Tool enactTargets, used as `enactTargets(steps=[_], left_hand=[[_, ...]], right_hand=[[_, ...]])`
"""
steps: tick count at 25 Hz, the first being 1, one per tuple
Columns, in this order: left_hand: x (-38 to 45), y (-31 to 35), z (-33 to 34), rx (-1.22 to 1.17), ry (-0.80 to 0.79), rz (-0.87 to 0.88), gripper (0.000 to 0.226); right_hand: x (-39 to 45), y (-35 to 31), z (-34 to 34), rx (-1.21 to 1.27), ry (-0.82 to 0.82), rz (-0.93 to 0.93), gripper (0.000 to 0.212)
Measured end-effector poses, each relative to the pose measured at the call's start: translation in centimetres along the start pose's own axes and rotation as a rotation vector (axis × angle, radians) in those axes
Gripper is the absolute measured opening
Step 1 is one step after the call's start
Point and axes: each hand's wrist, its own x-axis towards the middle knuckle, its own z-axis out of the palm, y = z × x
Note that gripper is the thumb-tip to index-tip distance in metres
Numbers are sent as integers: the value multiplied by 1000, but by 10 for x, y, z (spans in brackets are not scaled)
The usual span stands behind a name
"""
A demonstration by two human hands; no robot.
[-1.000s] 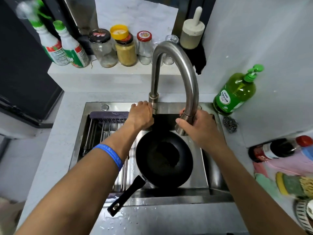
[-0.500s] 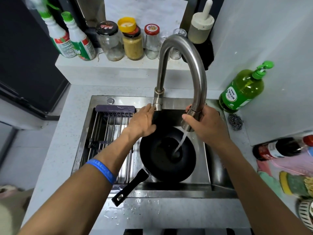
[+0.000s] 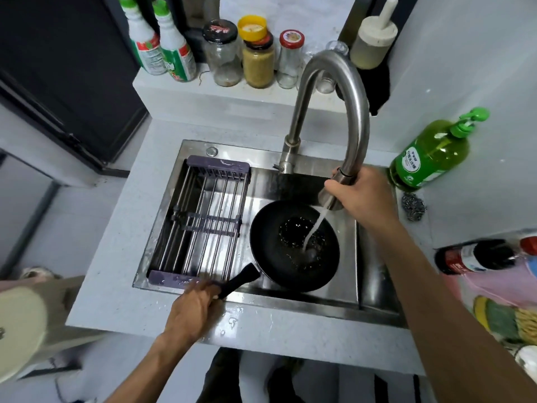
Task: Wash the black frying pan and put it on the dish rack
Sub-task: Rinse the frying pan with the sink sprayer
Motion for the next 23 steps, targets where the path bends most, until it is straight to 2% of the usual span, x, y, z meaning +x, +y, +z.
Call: enactTargets(steps=[3, 6, 9, 12, 17, 18, 20, 21, 23], left_hand=[[12, -11, 4, -84, -82, -58, 13], [18, -9, 7, -94, -171, -20, 12], [20, 0, 9, -52, -110, -7, 2], [25, 3, 14, 23, -13, 16, 7], [31, 10, 12, -23, -10, -9, 4], [31, 12, 10, -36, -21, 5, 13], [29, 16, 8, -78, -39, 46, 55], [28, 16, 8, -60, -49, 55, 68], [29, 15, 7, 0, -51, 61, 57]], right_hand=[[1, -5, 5, 24, 12, 52, 16], [7, -6, 8, 26, 31, 107, 17], [10, 1, 19, 142, -47, 185, 14], [13, 11, 35, 158, -101, 180, 12], [23, 12, 48, 130, -155, 118, 31], [26, 13, 49, 110, -162, 112, 33], [29, 16, 48, 77, -136, 93, 35], [31, 19, 46, 75, -118, 88, 35], [31, 21, 45, 99, -136, 72, 32]])
